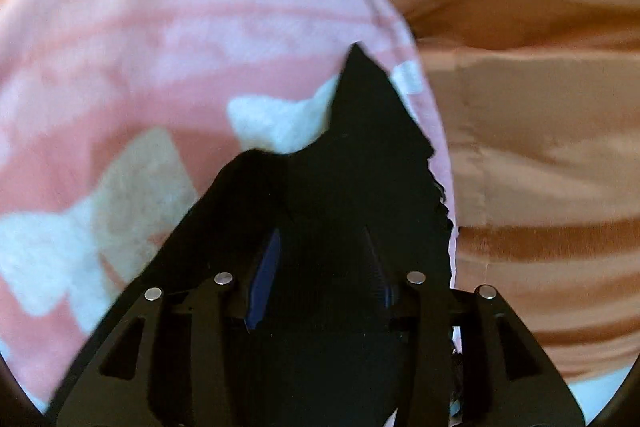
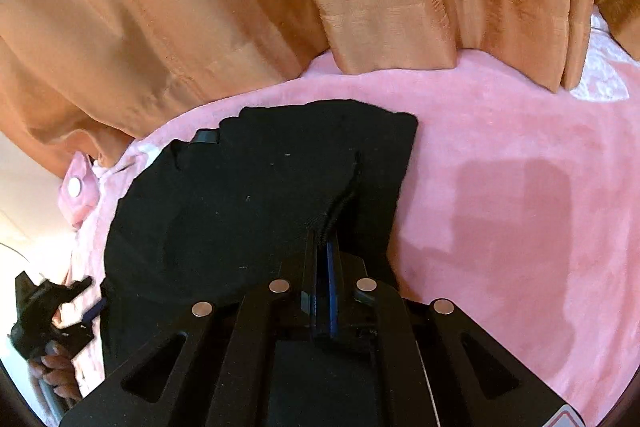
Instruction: Fold small clothes
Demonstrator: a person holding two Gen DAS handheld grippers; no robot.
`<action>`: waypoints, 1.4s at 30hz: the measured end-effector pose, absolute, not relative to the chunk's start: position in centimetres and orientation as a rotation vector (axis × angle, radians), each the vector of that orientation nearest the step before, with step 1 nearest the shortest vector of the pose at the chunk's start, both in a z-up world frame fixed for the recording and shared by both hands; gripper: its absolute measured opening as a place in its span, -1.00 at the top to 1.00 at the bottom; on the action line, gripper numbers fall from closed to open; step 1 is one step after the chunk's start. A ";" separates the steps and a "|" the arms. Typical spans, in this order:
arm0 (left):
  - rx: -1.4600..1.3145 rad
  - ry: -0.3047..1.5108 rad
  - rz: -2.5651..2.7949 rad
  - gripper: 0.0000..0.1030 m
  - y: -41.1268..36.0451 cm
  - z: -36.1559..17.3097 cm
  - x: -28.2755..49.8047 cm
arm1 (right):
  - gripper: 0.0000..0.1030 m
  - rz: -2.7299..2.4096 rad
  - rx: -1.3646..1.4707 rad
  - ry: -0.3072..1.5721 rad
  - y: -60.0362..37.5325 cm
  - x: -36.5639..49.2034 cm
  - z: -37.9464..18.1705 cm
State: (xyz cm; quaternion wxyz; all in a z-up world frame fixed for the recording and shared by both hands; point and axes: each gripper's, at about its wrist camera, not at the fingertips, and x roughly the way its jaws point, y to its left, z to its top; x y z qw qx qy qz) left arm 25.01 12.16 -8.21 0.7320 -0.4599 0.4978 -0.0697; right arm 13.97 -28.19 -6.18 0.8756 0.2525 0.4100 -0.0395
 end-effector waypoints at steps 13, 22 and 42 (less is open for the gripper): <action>-0.918 1.025 -0.082 0.94 14.1 -8.2 26.7 | 0.97 -0.075 0.399 0.958 -27.4 14.1 -8.9; -0.882 1.046 -0.127 0.92 14.6 -8.5 26.4 | 0.67 0.018 0.331 0.771 -20.4 16.8 -0.4; -0.812 1.056 -0.151 0.94 17.1 -8.2 27.4 | 0.97 0.294 0.083 0.902 5.4 36.9 -5.5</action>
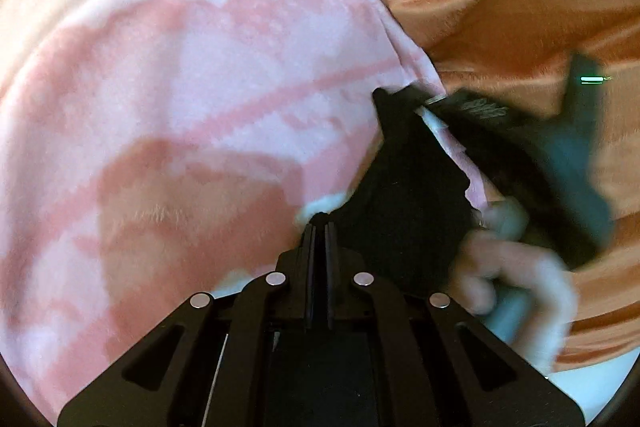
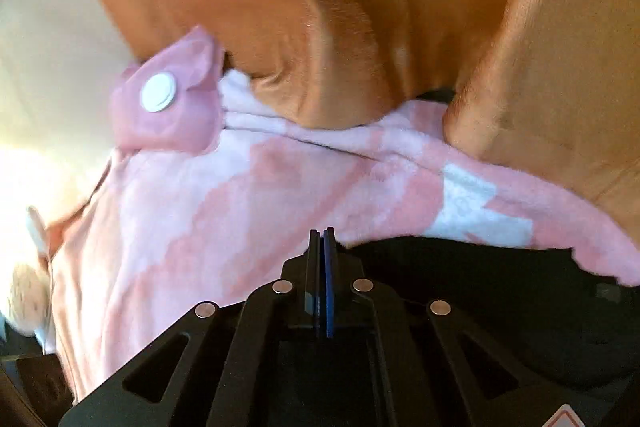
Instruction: Fold small clothes
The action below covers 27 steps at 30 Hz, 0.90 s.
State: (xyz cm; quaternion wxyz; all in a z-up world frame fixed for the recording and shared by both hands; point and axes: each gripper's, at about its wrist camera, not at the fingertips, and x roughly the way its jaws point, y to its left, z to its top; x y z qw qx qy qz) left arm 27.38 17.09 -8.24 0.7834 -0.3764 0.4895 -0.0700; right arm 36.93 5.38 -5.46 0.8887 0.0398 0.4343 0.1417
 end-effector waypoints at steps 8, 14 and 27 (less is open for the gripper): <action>-0.780 1.066 -0.118 0.91 16.7 -7.5 27.1 | 0.93 0.256 0.216 0.877 2.4 35.1 -4.6; -0.606 1.071 -0.103 0.86 15.8 -5.2 24.6 | 0.56 0.138 0.213 0.817 -10.4 19.0 0.2; -0.503 1.175 -0.262 -0.23 18.3 -6.5 6.5 | -0.03 -0.239 0.614 1.051 -21.6 -16.5 -10.5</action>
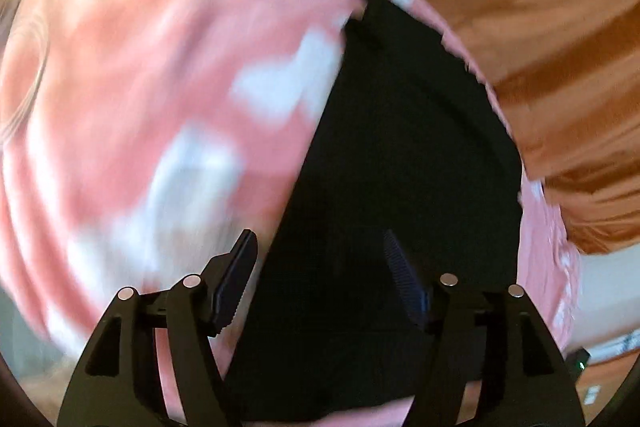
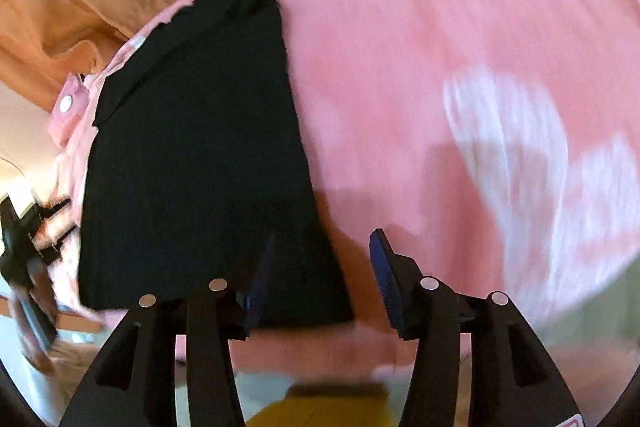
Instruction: Fold small clothes
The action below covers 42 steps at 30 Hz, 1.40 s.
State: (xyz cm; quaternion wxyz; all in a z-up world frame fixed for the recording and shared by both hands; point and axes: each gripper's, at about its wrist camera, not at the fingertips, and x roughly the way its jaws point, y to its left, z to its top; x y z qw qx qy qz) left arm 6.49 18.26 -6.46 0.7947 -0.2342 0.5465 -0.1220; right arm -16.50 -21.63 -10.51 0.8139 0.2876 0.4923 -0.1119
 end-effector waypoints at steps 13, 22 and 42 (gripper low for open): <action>-0.535 1.097 -0.249 -0.26 19.4 -6.7 0.1 | 0.00 -0.124 0.621 0.966 -17.8 -17.5 -11.9; -0.498 1.060 -0.235 -0.12 19.6 -6.9 -0.1 | 0.11 -0.116 0.610 0.945 -17.6 -17.1 -12.0; -0.431 1.069 -0.440 0.96 22.3 1.3 -13.2 | 0.93 -0.112 0.432 0.835 -19.7 -30.3 -2.2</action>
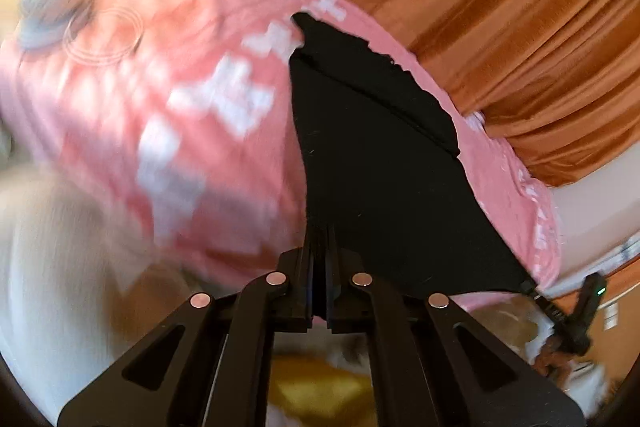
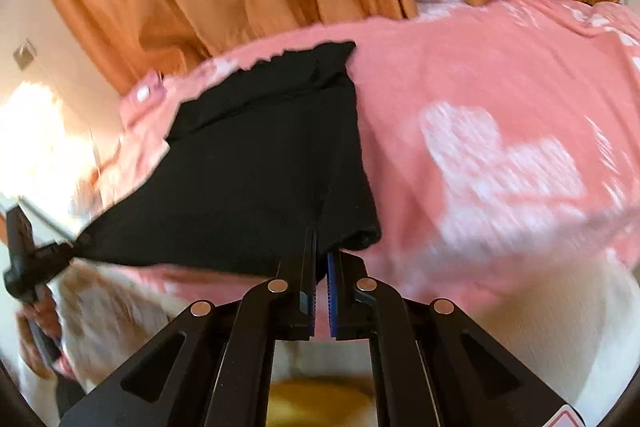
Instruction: Fold small clothes
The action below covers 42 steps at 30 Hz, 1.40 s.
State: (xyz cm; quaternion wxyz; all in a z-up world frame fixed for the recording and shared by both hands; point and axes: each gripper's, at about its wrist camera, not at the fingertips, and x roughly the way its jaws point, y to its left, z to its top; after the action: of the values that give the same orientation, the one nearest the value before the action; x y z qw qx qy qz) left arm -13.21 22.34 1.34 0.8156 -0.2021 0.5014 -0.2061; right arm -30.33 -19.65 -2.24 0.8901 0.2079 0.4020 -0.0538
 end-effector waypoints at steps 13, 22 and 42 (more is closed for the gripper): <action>-0.372 0.877 -0.454 0.95 18.9 7.8 -1.8 | 0.93 0.053 0.479 0.611 -25.9 -27.2 5.4; -0.276 1.027 -0.259 0.95 11.2 -1.2 16.8 | 0.94 -0.062 0.613 0.804 -32.5 -3.1 -4.0; -0.211 0.866 -0.311 -0.37 9.7 2.1 14.6 | 0.72 0.016 0.496 0.754 -29.9 -1.6 -3.4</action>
State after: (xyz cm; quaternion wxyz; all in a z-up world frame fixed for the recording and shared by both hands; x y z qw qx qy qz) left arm 14.65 9.74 2.07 0.8907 -0.1016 0.4170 -0.1497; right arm -1.63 -29.88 -3.36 0.9000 0.2395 0.3641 0.0077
